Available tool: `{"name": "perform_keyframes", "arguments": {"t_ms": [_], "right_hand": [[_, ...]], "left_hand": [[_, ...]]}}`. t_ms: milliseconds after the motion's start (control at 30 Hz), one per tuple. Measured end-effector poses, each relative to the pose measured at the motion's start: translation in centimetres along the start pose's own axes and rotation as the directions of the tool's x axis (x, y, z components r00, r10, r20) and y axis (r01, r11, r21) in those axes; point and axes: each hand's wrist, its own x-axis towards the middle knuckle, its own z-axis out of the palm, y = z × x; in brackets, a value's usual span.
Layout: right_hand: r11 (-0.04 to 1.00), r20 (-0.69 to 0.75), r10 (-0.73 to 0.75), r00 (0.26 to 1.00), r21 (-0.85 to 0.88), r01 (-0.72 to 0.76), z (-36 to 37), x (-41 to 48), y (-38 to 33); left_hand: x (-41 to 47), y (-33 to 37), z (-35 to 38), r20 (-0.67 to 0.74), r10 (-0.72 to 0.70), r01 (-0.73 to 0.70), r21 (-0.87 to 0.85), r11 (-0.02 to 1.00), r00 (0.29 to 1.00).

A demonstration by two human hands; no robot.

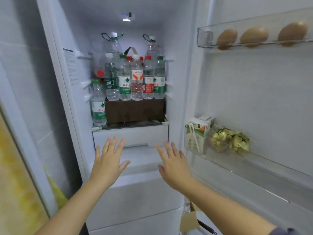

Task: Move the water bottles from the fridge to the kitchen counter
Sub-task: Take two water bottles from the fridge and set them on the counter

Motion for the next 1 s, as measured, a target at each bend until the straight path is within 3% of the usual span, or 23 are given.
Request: {"name": "perform_keyframes", "arguments": {"t_ms": [200, 400, 567, 767, 867, 1000], "right_hand": [[0.996, -0.032, -0.079, 0.996, 0.030, 0.080, 0.1, 10.2, -1.7], [0.993, -0.027, -0.117, 0.993, 0.028, 0.118, 1.0, 19.3, -3.9], [0.998, 0.148, -0.055, 0.987, -0.032, 0.060, 2.7, 24.5, -3.0], [0.994, 0.392, -0.059, 0.918, -0.065, 0.091, 3.5, 27.1, -0.7], [0.990, 0.427, -0.057, 0.902, -0.092, 0.107, 4.0, 27.6, -0.3], [0.983, 0.463, -0.030, 0.886, -0.148, 0.110, 4.0, 28.2, -0.3]], "left_hand": [[4.4, -4.1, -0.3, -0.029, -0.122, 0.124, 0.065, 0.990, 0.992], [9.9, -8.5, -1.6, -0.082, -0.131, 0.138, 0.086, 0.987, 0.988], [16.9, -9.9, -3.1, -0.065, -0.124, 0.129, 0.082, 0.988, 0.990], [24.7, -10.9, -5.0, -0.108, -0.178, 0.180, 0.014, 0.984, 0.978], [27.6, -11.5, -6.2, -0.105, -0.263, 0.257, -0.070, 0.964, 0.959], [30.8, -12.1, -7.4, -0.045, -0.295, 0.292, -0.058, 0.955, 0.954]]}}
